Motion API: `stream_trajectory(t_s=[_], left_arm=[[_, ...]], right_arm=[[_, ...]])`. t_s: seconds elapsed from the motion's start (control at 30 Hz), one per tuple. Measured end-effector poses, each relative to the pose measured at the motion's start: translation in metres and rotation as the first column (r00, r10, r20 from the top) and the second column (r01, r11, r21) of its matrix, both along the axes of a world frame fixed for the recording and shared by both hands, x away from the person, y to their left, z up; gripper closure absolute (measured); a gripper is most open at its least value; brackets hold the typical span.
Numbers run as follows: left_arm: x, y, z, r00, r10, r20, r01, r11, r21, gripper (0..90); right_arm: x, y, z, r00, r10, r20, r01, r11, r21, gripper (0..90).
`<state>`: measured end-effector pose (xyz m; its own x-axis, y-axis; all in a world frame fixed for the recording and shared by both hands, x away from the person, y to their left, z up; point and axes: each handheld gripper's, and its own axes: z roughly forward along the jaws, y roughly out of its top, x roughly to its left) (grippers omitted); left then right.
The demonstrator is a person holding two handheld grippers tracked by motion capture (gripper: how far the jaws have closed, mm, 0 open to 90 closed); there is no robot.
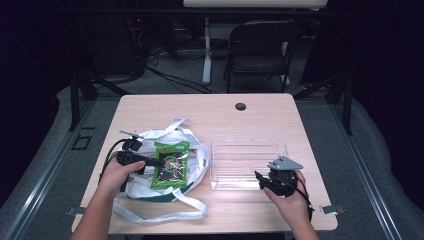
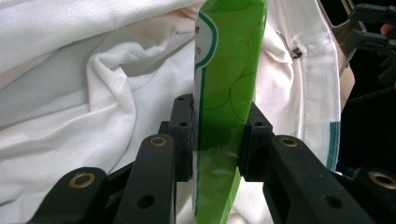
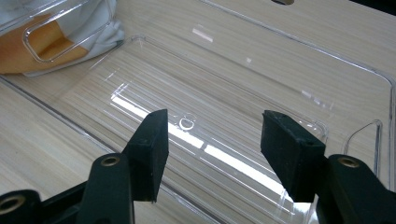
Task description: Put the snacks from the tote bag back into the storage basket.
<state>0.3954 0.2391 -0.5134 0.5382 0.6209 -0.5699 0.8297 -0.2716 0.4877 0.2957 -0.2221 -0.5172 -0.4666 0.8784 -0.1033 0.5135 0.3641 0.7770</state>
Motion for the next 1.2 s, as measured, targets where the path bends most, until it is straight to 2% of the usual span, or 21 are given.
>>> stream_trajectory(t_s=[0.3,0.57,0.67,1.0,1.2], left_arm=[[-0.001,0.002,0.004,0.9998,0.009,0.018,-0.009,0.9999,-0.008,71.9],[-0.002,0.003,0.008,0.9980,0.022,0.060,-0.022,0.9997,-0.007,71.8],[-0.002,0.004,0.011,0.9966,0.027,0.078,-0.025,0.9995,-0.018,71.9],[-0.005,0.005,0.019,0.9896,0.048,0.136,-0.044,0.9985,-0.032,71.9],[-0.008,0.004,0.026,0.9820,0.057,0.180,-0.050,0.9978,-0.043,71.9]], right_arm=[[0.000,0.000,-0.001,1.0000,0.000,0.000,0.000,1.000,0.003,41.8],[0.000,0.000,-0.001,1.0000,-0.003,0.006,0.003,1.000,0.006,41.8],[0.000,0.000,0.000,1.0000,-0.001,0.005,0.001,1.000,0.004,41.8],[-0.001,0.000,0.000,0.9999,0.004,0.014,-0.004,1.000,0.003,41.8],[-0.001,0.000,0.001,0.9999,0.005,0.016,-0.005,1.000,0.000,41.8]])
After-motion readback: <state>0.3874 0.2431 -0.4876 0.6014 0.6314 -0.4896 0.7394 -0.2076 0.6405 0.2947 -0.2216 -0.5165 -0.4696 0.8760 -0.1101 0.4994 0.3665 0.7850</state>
